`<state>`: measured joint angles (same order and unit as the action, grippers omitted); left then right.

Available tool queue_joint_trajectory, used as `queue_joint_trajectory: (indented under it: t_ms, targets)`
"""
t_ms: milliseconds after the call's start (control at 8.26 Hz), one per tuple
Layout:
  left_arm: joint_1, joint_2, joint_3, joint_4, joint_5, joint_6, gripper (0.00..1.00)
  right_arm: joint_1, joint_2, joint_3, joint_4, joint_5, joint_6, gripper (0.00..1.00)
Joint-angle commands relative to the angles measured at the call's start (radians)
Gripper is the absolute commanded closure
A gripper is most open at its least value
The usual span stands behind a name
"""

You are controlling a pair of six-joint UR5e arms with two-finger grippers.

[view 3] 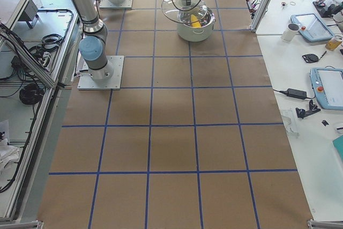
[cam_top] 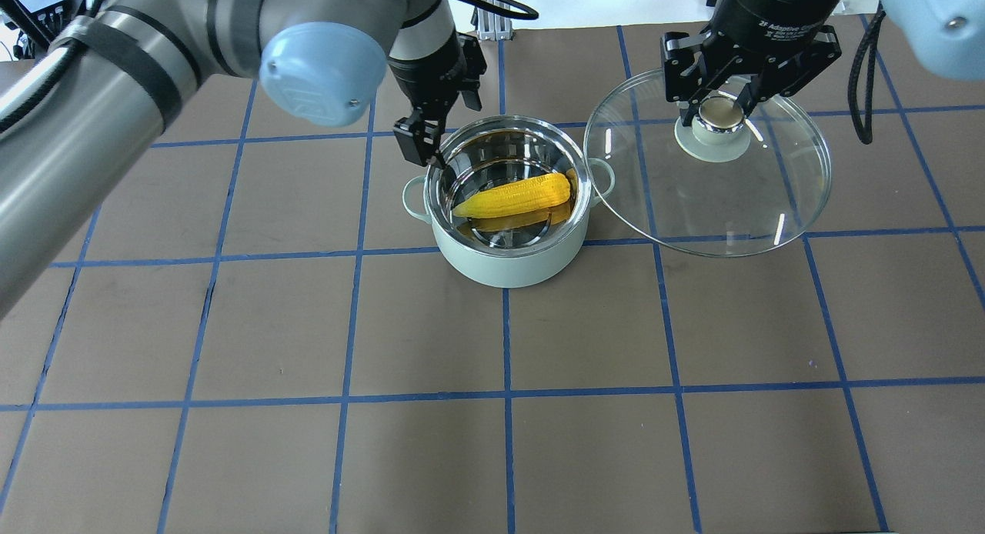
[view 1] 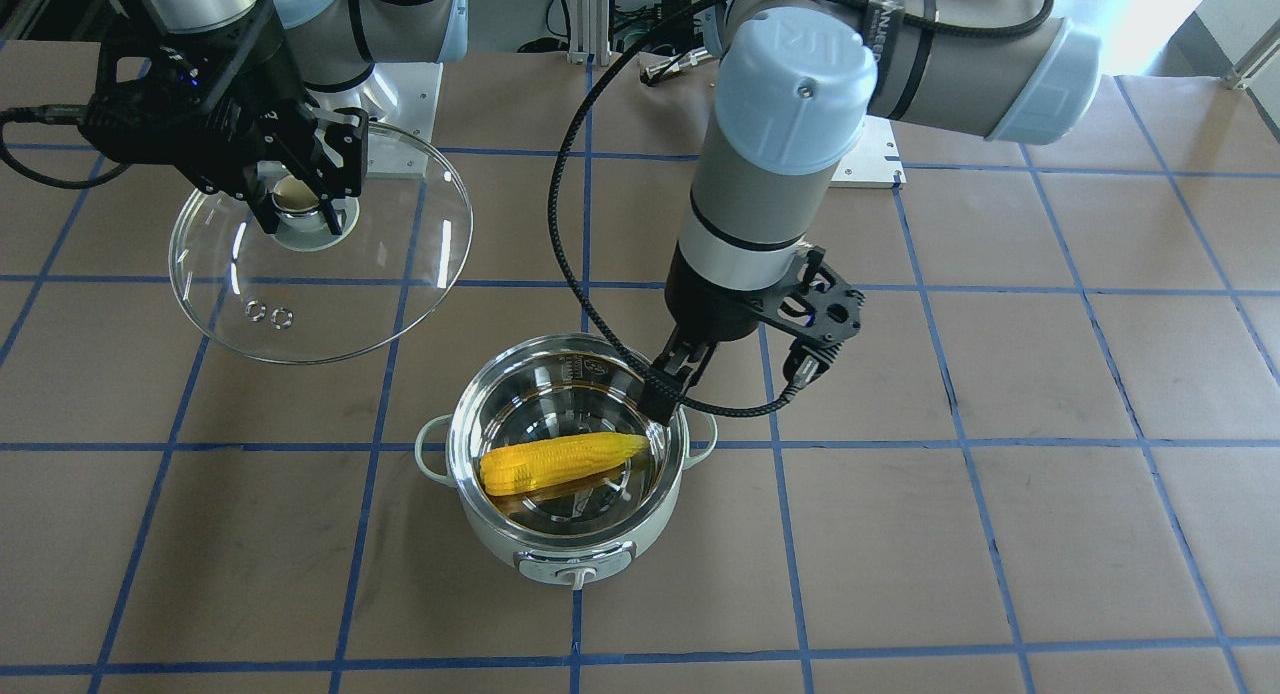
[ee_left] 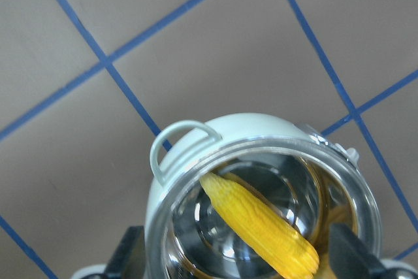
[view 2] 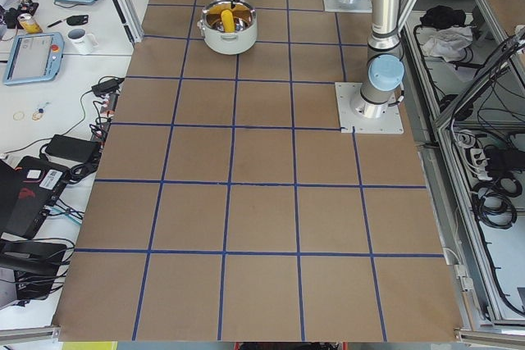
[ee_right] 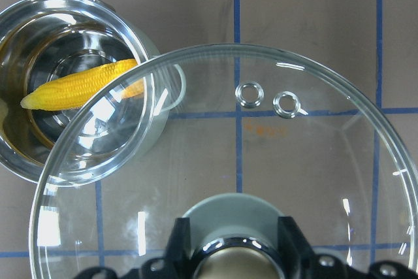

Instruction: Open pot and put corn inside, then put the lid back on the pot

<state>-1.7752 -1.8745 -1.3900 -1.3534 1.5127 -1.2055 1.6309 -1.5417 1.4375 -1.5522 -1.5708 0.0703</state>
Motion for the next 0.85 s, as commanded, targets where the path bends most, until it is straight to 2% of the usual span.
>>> queue_joint_trajectory:
  t_ms: [0,121,242,363,484,726]
  targets:
    - [0.123,0.083,0.003,-0.067,0.047,0.376,0.0,0.088,0.101,-0.009,-0.142,-0.001,0.063,0.69]
    - [0.152,0.112,0.011,-0.114,0.058,0.546,0.0,0.146,0.153,-0.012,-0.194,-0.014,0.121,0.69]
    - [0.178,0.147,0.017,-0.245,0.07,0.708,0.0,0.185,0.204,-0.017,-0.253,-0.017,0.187,0.7]
    - [0.2,0.193,0.017,-0.303,0.075,0.838,0.0,0.223,0.237,-0.034,-0.27,-0.018,0.219,0.7]
    - [0.203,0.213,0.017,-0.303,0.087,0.973,0.0,0.256,0.264,-0.045,-0.285,-0.021,0.265,0.7]
    - [0.201,0.233,0.017,-0.299,0.084,1.117,0.0,0.299,0.32,-0.052,-0.356,-0.023,0.315,0.7]
